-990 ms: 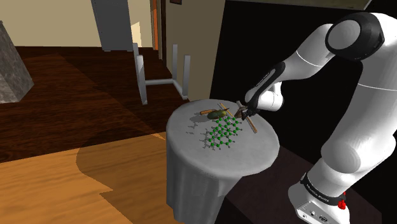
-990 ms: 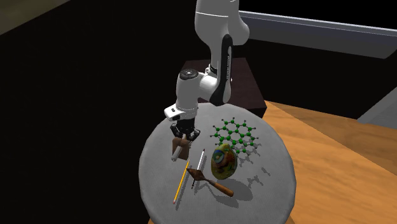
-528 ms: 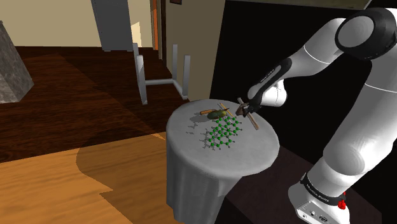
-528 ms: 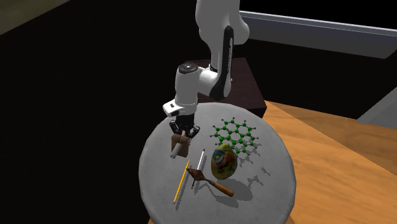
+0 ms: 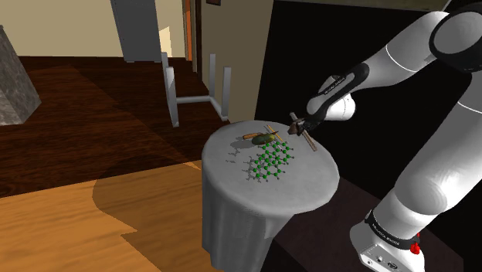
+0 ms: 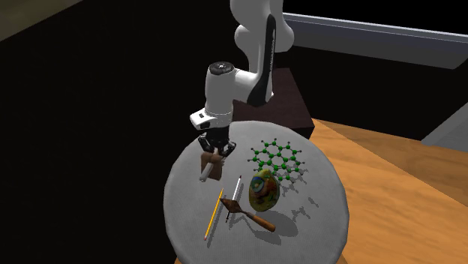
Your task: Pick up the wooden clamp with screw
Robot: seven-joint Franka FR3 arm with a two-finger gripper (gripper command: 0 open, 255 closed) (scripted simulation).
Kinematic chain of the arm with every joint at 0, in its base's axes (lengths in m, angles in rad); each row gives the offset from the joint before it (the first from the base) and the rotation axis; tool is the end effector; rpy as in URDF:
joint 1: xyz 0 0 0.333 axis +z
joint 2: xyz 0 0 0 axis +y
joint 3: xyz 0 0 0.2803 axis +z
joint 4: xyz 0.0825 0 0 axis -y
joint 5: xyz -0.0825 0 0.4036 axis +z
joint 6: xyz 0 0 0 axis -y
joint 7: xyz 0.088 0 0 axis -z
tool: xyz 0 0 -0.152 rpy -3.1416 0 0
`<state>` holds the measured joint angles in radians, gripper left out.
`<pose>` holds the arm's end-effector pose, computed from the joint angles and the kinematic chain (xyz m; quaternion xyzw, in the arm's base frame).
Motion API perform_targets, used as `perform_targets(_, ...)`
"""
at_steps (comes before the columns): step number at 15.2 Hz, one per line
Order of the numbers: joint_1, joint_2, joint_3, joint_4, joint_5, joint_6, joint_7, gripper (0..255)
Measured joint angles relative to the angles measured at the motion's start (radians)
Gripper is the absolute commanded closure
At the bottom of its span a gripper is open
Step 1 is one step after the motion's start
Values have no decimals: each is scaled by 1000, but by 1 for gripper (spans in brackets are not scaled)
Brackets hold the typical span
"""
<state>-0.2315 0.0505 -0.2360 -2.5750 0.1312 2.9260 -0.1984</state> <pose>0.4392 -0.2314 0.1799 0.9696 -0.1920 0.1479 0.0324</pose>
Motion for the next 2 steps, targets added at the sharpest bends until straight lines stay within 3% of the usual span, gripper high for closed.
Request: perform_targets(2,2,-23,-6,1,-28,-23,22,255)
